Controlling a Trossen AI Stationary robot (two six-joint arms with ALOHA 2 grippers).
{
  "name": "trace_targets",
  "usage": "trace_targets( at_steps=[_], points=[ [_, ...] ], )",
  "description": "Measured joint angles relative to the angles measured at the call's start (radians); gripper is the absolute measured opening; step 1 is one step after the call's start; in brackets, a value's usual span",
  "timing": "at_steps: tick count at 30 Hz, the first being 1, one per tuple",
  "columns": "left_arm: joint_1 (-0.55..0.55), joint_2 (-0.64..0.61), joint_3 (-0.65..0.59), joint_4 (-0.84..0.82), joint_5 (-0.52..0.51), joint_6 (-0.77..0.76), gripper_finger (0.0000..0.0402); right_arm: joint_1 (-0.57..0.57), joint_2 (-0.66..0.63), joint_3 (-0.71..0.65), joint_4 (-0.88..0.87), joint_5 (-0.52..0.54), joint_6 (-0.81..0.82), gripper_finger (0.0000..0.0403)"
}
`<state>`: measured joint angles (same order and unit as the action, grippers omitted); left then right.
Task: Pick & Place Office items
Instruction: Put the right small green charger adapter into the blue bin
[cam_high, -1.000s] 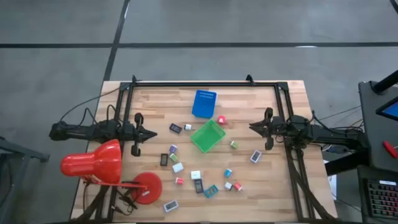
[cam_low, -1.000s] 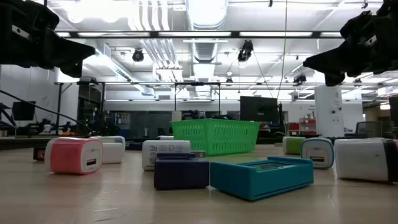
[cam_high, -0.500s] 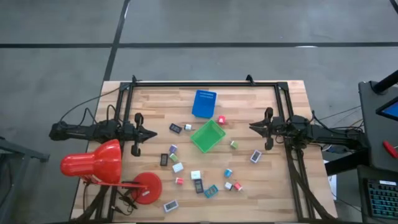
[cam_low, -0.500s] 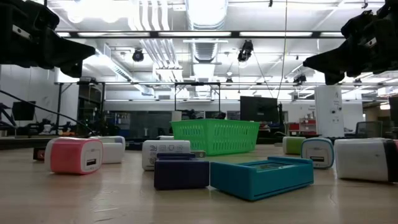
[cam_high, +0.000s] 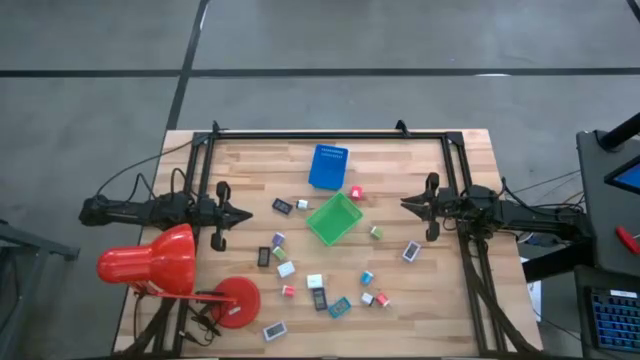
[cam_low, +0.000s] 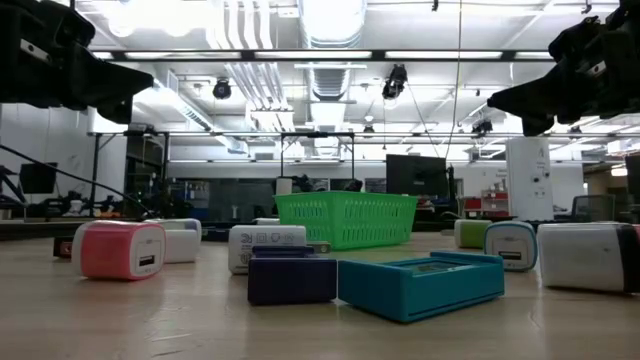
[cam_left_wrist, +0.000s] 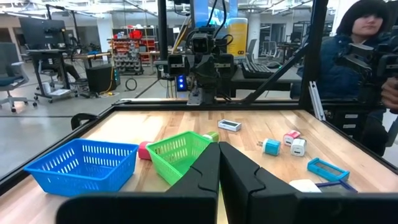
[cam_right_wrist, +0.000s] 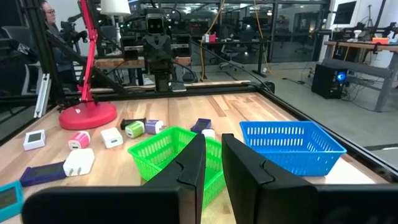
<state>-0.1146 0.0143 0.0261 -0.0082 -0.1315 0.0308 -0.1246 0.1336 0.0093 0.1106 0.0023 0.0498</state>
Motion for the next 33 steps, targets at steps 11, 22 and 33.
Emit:
trace_targets(
  at_steps=[11, 22, 33],
  points=[
    [0.000, 0.000, 0.000, 0.000, -0.071, -0.046, 0.0055, -0.001, 0.016, 0.000, -0.005, 0.004, 0.093, 0.0079],
    [0.001, 0.008, 0.003, -0.004, -0.163, -0.097, 0.0229, 0.000, 0.213, 0.000, 0.035, 0.079, 0.180, 0.0235],
    [0.001, 0.121, 0.003, -0.005, -0.200, -0.098, 0.0242, 0.016, 0.436, 0.000, 0.208, 0.076, 0.170, 0.0313]
  ],
)
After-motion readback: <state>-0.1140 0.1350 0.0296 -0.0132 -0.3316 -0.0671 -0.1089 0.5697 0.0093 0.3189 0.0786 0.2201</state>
